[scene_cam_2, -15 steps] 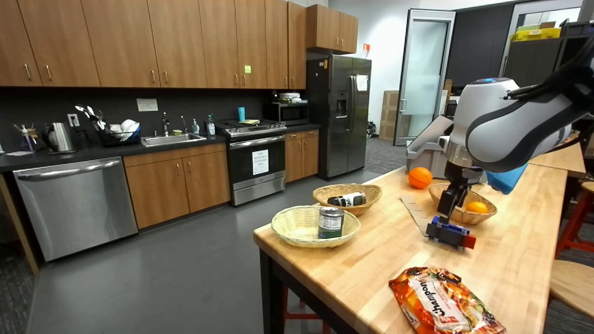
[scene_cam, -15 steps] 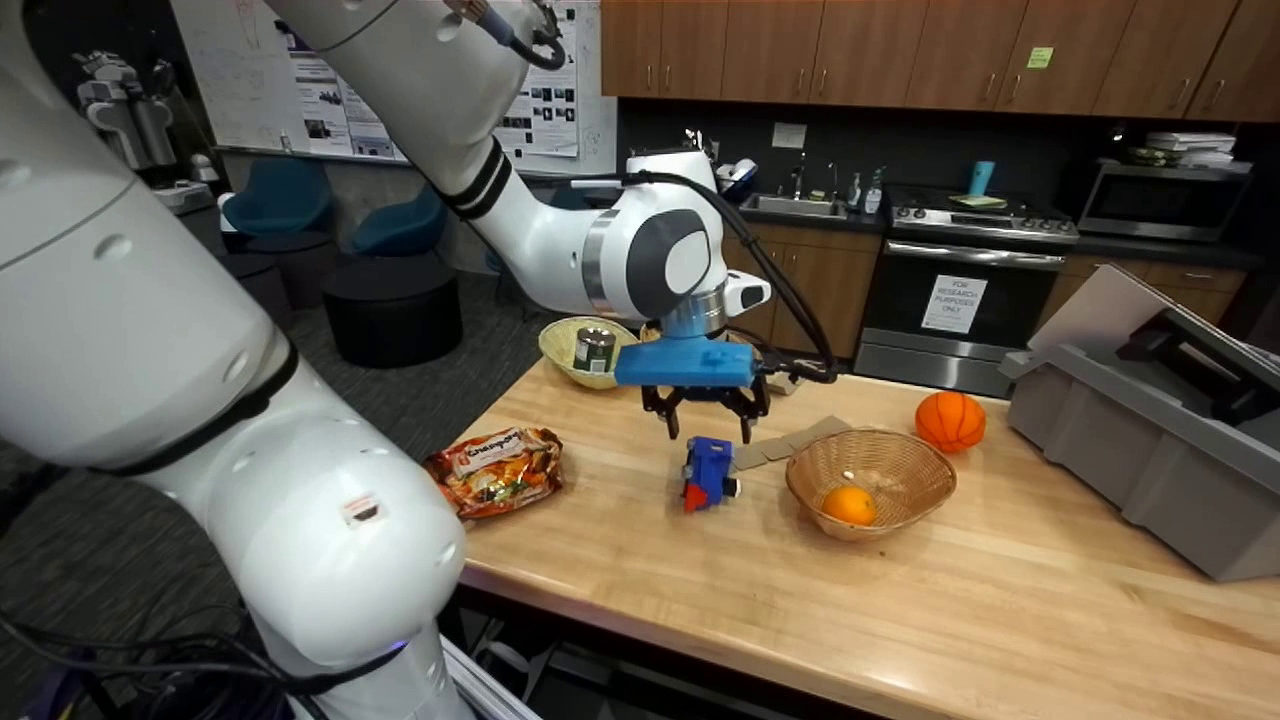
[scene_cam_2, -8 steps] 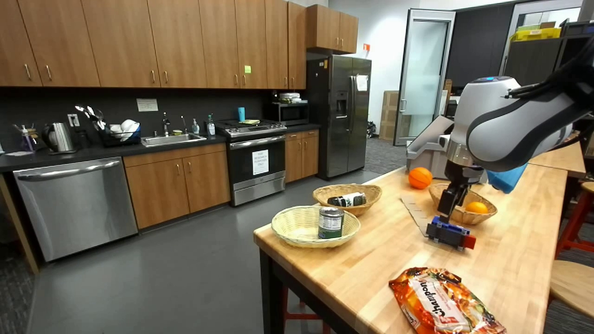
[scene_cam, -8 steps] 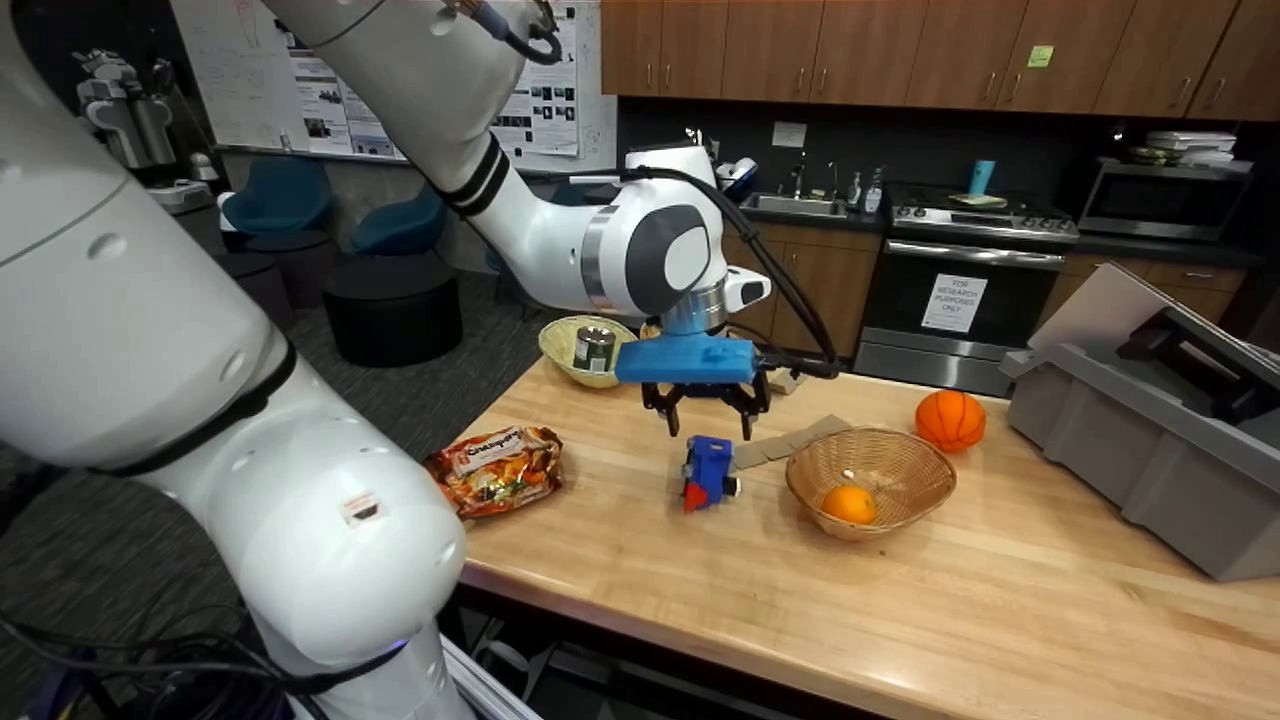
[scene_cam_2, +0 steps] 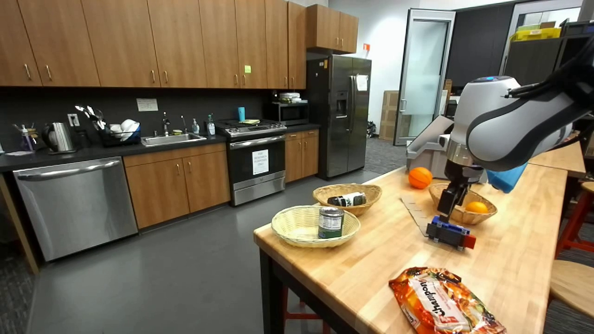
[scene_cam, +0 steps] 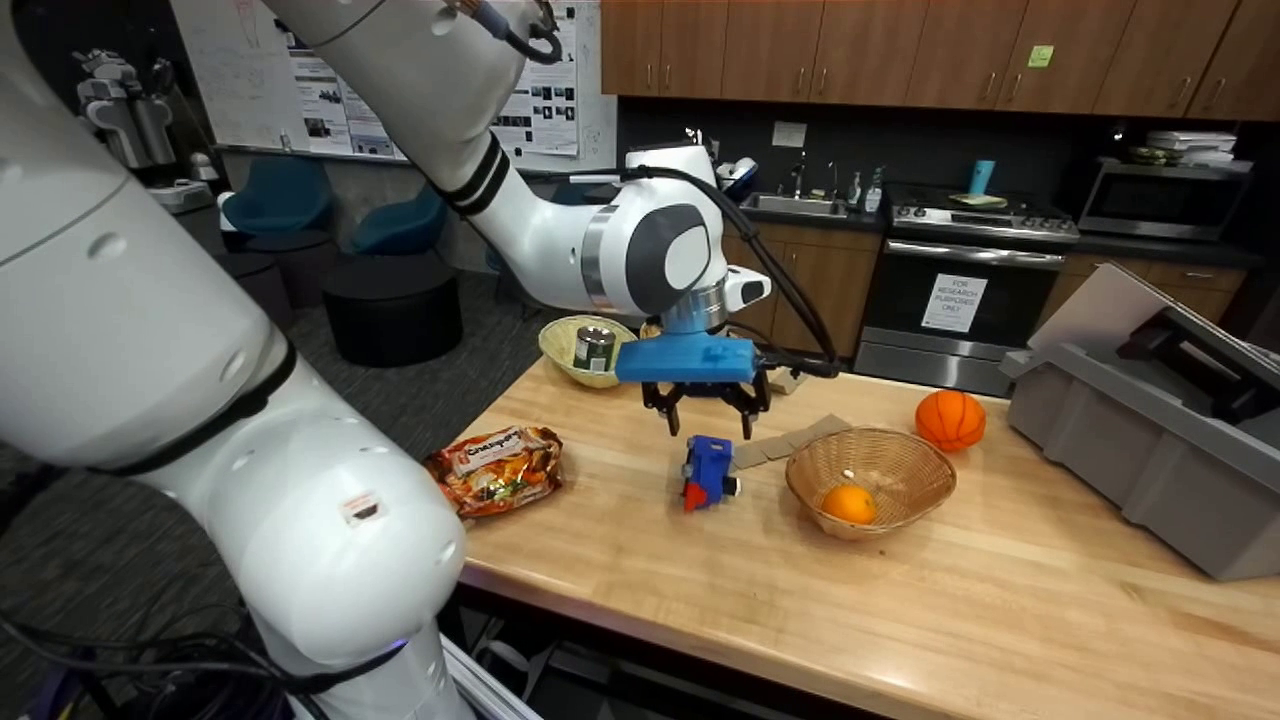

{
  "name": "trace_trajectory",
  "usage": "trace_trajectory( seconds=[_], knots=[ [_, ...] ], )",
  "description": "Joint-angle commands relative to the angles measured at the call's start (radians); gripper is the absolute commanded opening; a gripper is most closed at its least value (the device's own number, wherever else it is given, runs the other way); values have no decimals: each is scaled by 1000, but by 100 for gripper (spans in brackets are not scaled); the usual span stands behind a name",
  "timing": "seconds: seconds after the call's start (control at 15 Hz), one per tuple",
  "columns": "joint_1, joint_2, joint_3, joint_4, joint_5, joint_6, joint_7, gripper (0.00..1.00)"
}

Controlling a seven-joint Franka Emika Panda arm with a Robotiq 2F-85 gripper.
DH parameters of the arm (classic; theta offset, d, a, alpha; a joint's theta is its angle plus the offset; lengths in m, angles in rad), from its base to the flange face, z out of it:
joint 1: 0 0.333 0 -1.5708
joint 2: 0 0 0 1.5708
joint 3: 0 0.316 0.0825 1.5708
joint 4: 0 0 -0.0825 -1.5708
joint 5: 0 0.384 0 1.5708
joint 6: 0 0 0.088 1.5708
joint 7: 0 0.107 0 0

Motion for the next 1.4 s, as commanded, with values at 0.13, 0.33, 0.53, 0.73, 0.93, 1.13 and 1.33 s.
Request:
trace_trajectory(
  seconds=[0.13, 0.33, 0.53, 0.73, 0.93, 1.13, 1.33],
  knots=[
    [17, 29, -6, 72, 6, -13, -19, 100],
    [34, 53, -4, 131, 10, -20, -35, 100],
    [64, 87, -4, 192, 20, -27, -71, 100],
    [104, 128, -4, 253, 48, -36, -118, 100],
    [143, 177, 0, 319, 84, -52, -174, 100],
    [165, 233, 13, 398, 96, -81, -214, 100],
    [170, 287, 32, 478, 85, -118, -243, 100]
  ],
)
